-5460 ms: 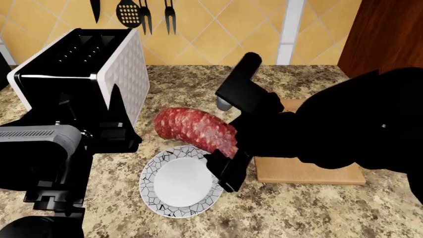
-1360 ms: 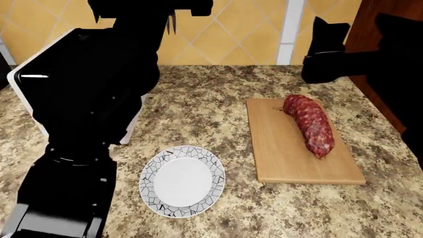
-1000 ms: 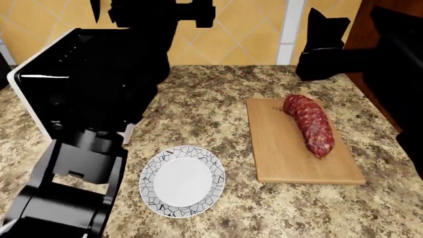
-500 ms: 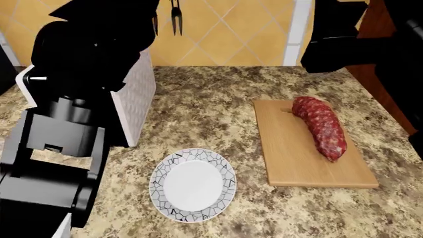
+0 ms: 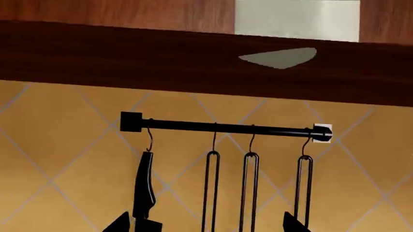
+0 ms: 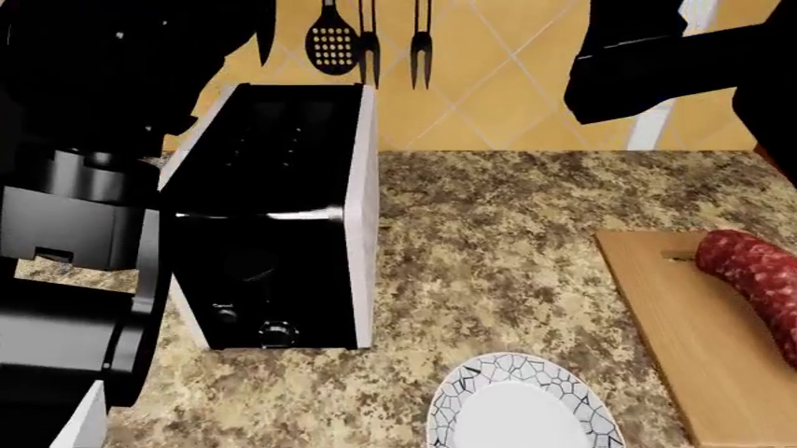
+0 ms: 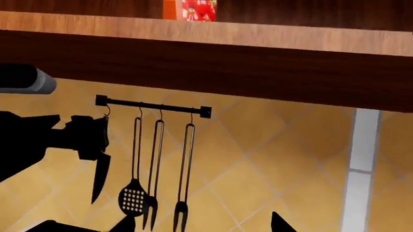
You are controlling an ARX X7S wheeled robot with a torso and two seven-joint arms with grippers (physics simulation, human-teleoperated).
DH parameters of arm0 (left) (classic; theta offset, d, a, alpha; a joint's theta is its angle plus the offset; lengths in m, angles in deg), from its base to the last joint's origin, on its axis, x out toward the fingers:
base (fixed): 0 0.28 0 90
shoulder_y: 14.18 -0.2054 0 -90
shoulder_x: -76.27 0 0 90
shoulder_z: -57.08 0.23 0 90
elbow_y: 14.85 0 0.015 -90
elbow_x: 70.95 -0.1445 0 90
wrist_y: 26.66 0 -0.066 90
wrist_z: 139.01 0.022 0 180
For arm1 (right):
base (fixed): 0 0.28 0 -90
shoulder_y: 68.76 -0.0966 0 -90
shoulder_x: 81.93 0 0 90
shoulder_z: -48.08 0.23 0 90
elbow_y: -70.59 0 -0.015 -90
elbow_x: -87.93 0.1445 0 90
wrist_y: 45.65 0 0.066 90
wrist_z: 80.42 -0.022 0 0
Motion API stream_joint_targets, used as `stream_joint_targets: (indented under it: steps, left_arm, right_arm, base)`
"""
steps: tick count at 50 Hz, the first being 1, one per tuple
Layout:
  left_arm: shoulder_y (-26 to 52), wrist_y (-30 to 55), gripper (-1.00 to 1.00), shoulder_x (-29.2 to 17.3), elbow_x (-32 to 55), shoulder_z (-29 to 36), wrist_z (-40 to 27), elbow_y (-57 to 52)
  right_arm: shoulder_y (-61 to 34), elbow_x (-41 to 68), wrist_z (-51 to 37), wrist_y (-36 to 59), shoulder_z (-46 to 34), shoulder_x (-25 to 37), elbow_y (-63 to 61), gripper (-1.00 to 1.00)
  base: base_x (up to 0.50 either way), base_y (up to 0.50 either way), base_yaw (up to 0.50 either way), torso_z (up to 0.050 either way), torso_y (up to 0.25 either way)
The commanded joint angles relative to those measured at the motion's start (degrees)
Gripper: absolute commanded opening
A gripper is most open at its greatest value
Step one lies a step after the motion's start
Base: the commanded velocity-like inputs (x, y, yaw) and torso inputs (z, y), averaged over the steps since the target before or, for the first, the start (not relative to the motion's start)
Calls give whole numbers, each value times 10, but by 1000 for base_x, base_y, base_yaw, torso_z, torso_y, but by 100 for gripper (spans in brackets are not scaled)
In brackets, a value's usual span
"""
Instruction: Pick the salami from the plate and place it on the cutting board. Then pick the condiment bottle from the cabinet and place it next to the cutting board.
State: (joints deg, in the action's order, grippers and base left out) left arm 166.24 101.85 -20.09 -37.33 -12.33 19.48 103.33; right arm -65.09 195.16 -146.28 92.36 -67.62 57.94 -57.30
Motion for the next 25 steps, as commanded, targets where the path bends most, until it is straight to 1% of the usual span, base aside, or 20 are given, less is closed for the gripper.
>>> stream_joint_targets:
  steps: [1, 14, 18, 21, 25]
  left_arm:
    - [-2, -1, 100, -2, 1, 9, -2, -3]
    - [-2, -5, 100, -5, 2, 14, -3, 0]
    - [-1, -9, 100, -5, 1, 16, -2, 5]
    - [-1, -8, 100, -6, 2, 16, -3, 5]
    - [-2, -10, 100, -6, 2, 18, -3, 5]
  right_arm:
    - [-25, 12, -5, 18, -11, 1, 1, 100]
    - [-26, 11, 2, 16, -12, -3, 0, 100]
    - [-24, 11, 0, 3, 0, 0, -6, 100]
    - [-34, 21, -16, -4, 4, 2, -11, 100]
    - [-71, 43, -71, 4, -8, 2, -31, 100]
  base:
    - [500, 82, 0, 0, 0]
    - [500, 17, 0, 0, 0]
    - [470, -1, 0, 0, 0]
    - [0, 0, 0, 0, 0]
    - [0, 0, 0, 0, 0]
